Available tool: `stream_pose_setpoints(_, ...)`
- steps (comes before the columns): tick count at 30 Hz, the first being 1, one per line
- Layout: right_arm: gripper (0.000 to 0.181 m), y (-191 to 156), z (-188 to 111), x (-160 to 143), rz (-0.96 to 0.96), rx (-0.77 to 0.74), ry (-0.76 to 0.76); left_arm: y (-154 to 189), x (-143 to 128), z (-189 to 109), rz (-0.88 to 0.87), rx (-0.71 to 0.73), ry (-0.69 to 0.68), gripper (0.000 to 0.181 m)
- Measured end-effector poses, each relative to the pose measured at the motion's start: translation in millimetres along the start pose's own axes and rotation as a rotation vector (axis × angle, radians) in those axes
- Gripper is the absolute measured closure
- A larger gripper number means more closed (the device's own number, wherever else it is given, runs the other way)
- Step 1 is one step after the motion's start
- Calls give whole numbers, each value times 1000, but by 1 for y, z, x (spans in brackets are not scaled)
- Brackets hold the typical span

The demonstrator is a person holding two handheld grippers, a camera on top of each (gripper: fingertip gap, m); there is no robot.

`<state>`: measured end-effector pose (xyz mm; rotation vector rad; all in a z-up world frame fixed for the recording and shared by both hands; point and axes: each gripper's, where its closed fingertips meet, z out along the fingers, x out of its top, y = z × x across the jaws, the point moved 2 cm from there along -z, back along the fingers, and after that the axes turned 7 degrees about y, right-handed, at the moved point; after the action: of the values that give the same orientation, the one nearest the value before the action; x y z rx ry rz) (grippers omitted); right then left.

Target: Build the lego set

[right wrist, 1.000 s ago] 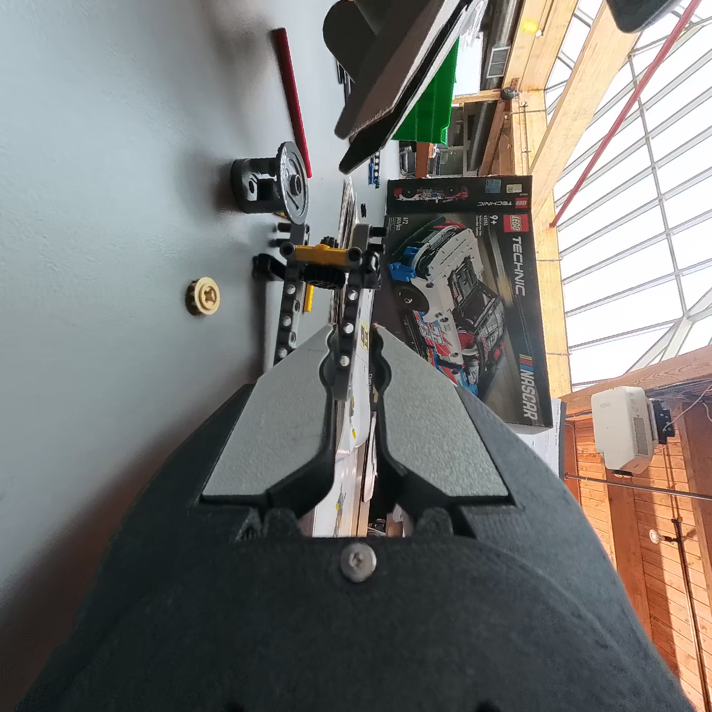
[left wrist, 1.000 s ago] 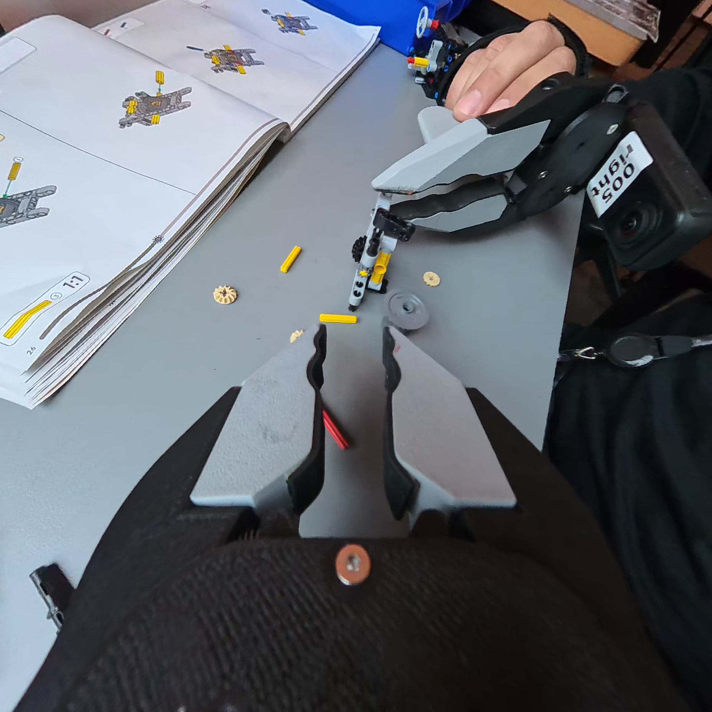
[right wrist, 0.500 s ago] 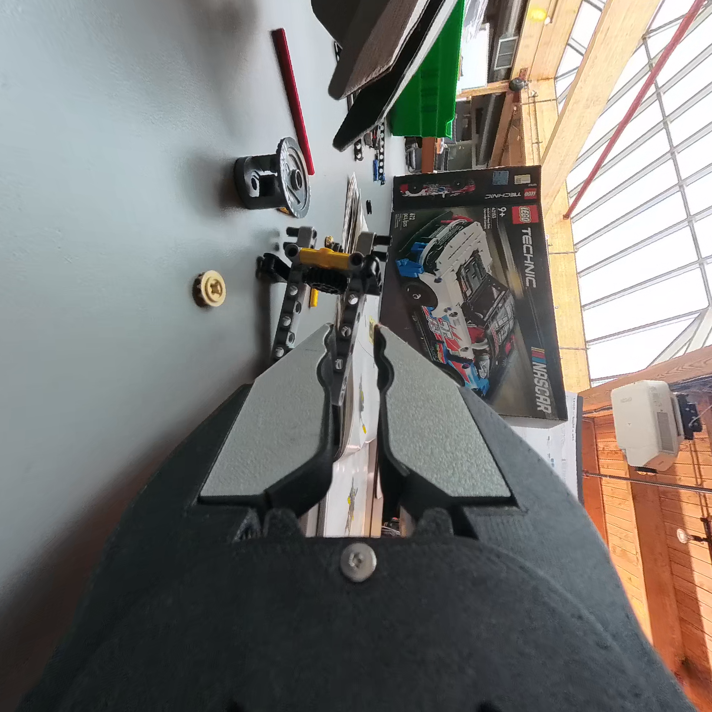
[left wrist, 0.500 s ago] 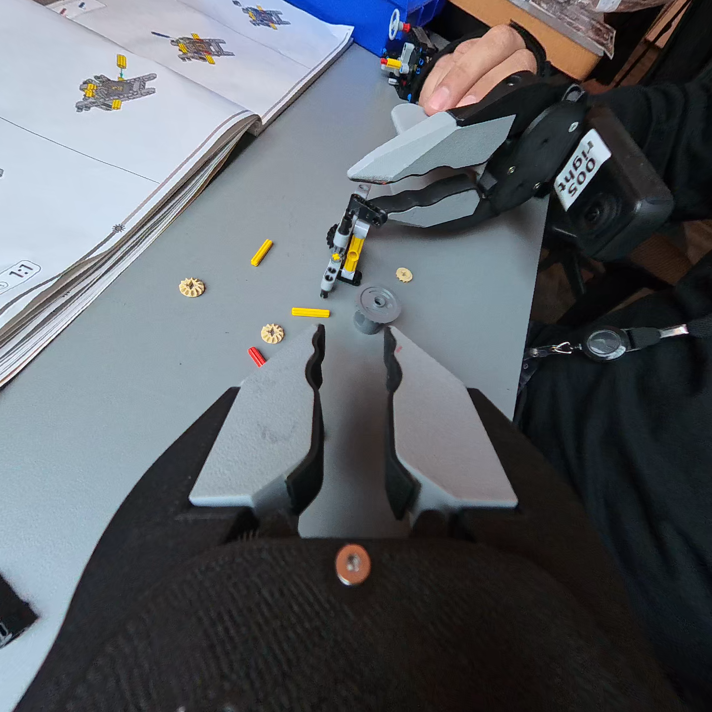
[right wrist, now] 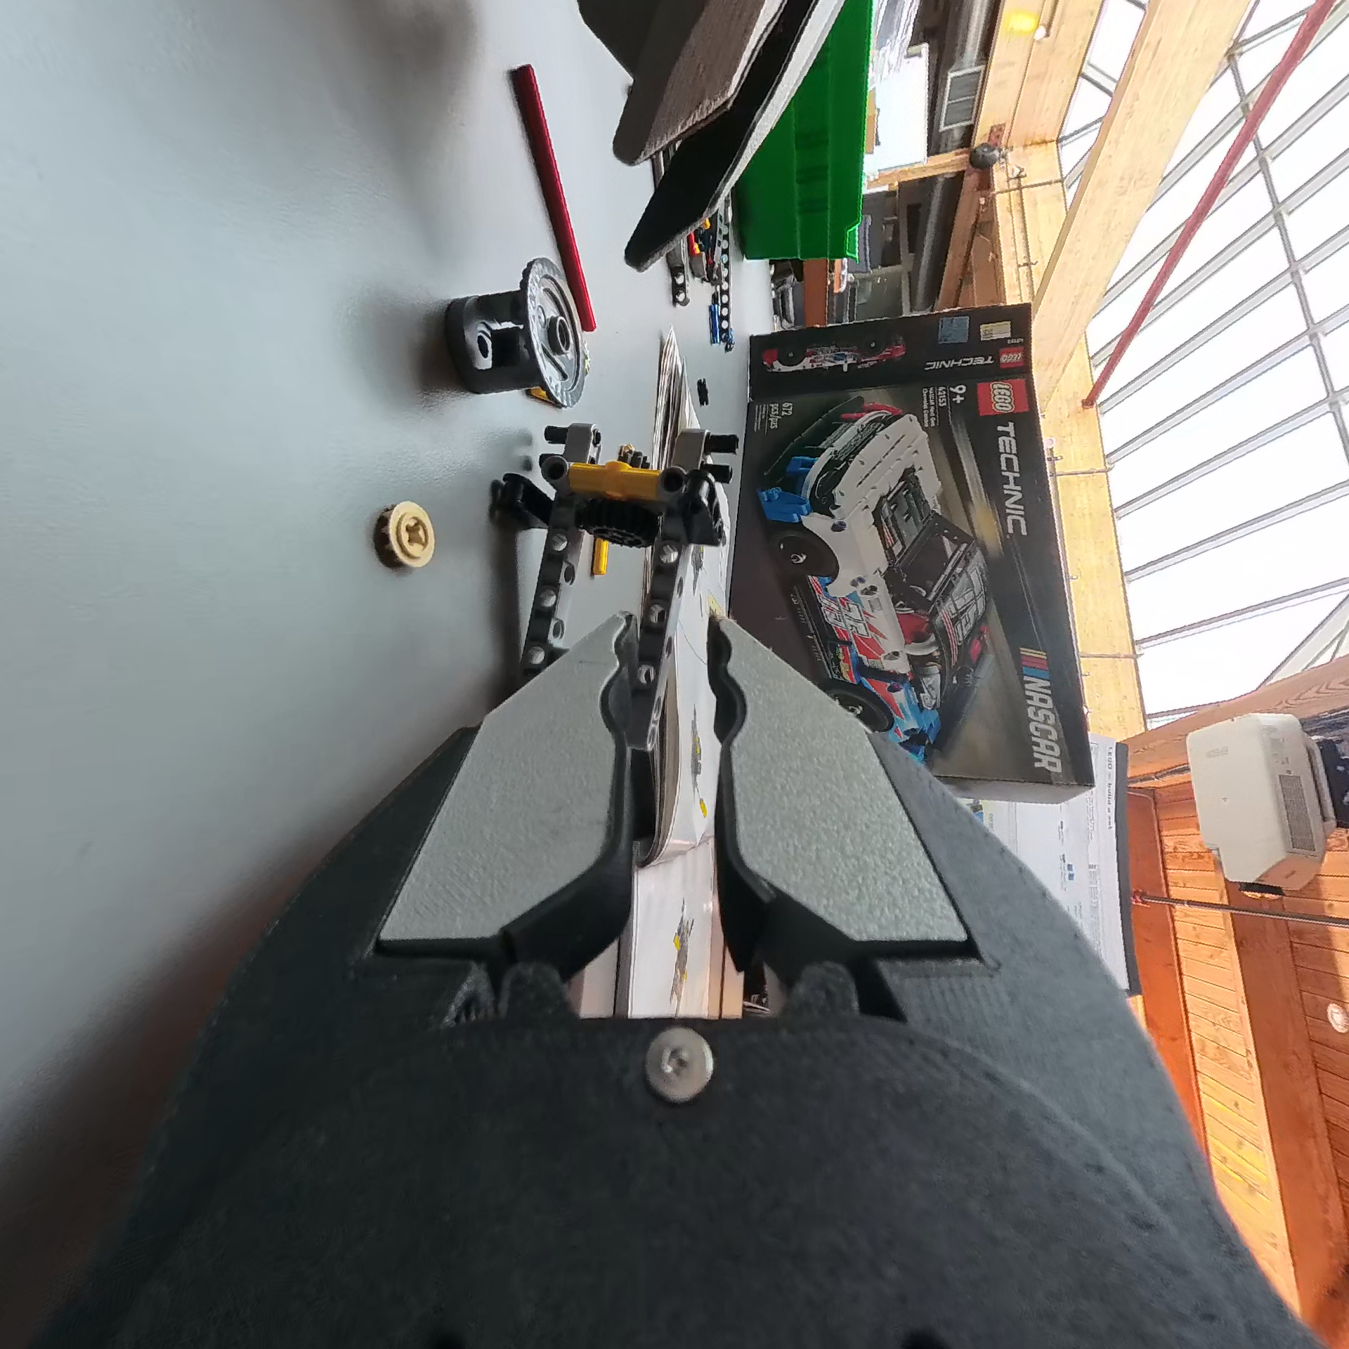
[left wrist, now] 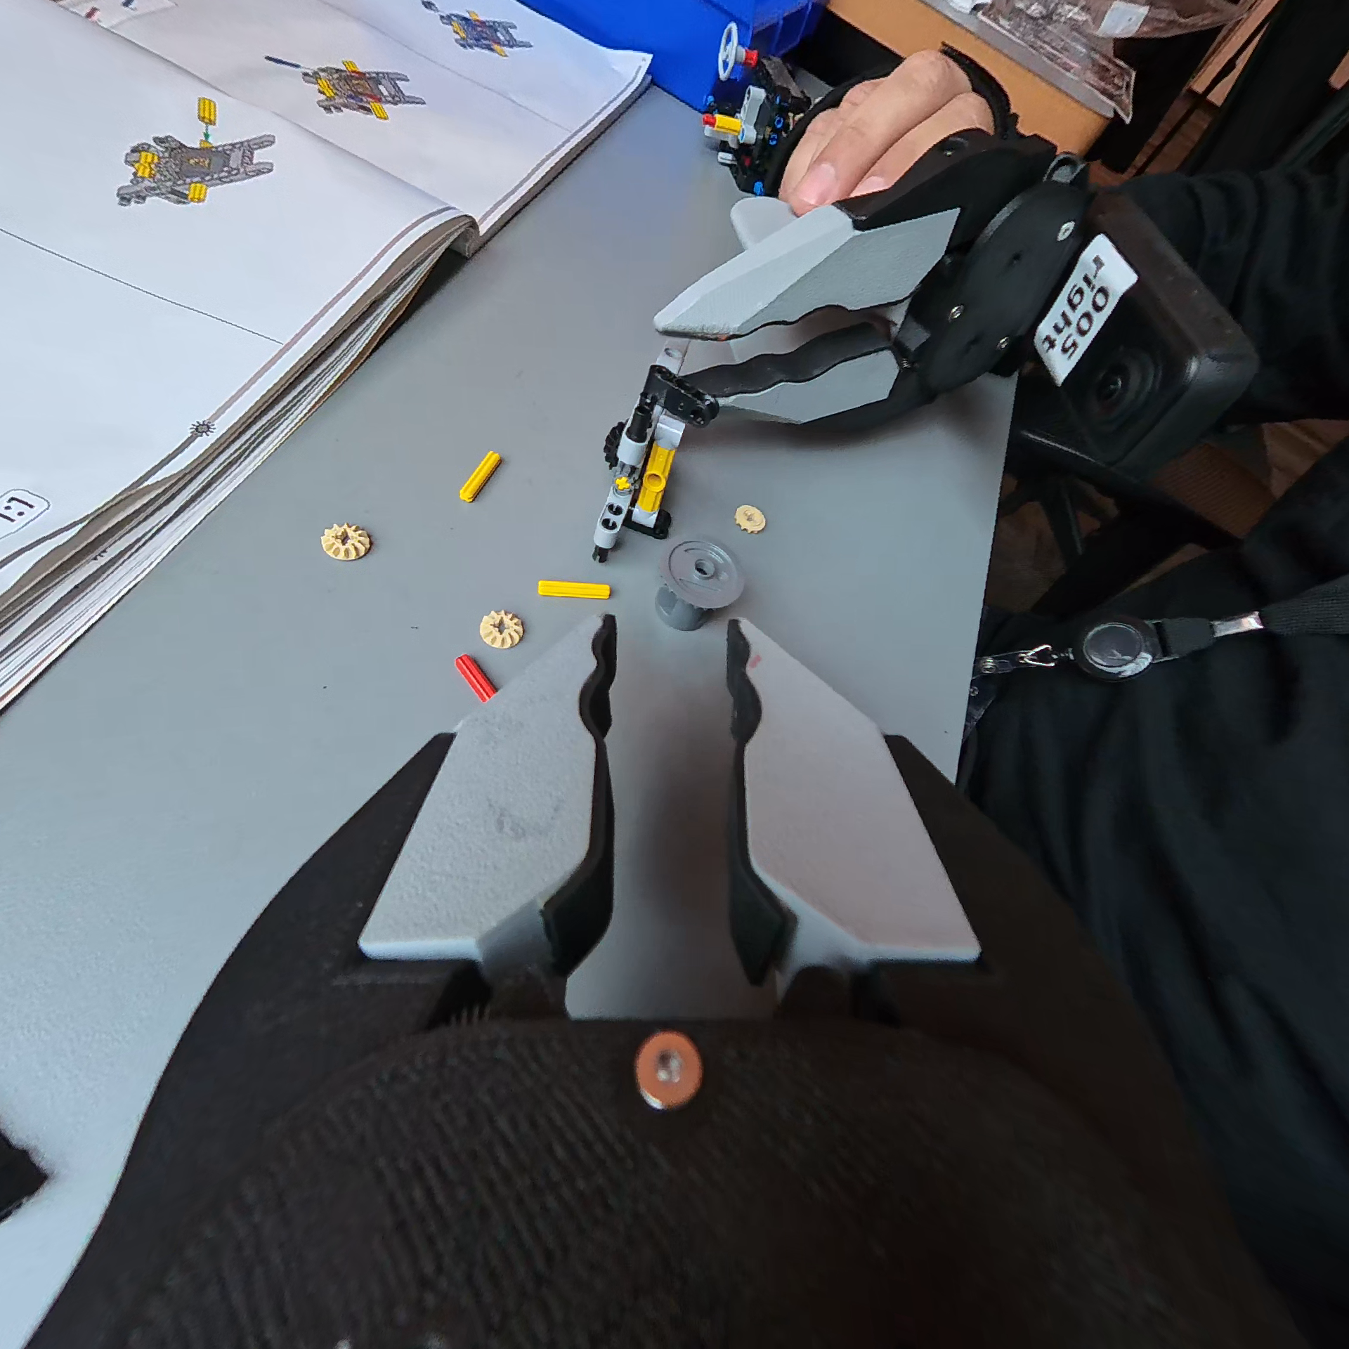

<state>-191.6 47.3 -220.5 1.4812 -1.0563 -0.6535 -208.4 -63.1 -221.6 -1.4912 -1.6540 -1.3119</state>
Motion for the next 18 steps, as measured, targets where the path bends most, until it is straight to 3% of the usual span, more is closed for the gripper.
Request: stream_pose_setpoints(18, 164, -7, -8, 0, 45, 37, 11, 6, -17, 12, 79, 24, -139, 151)
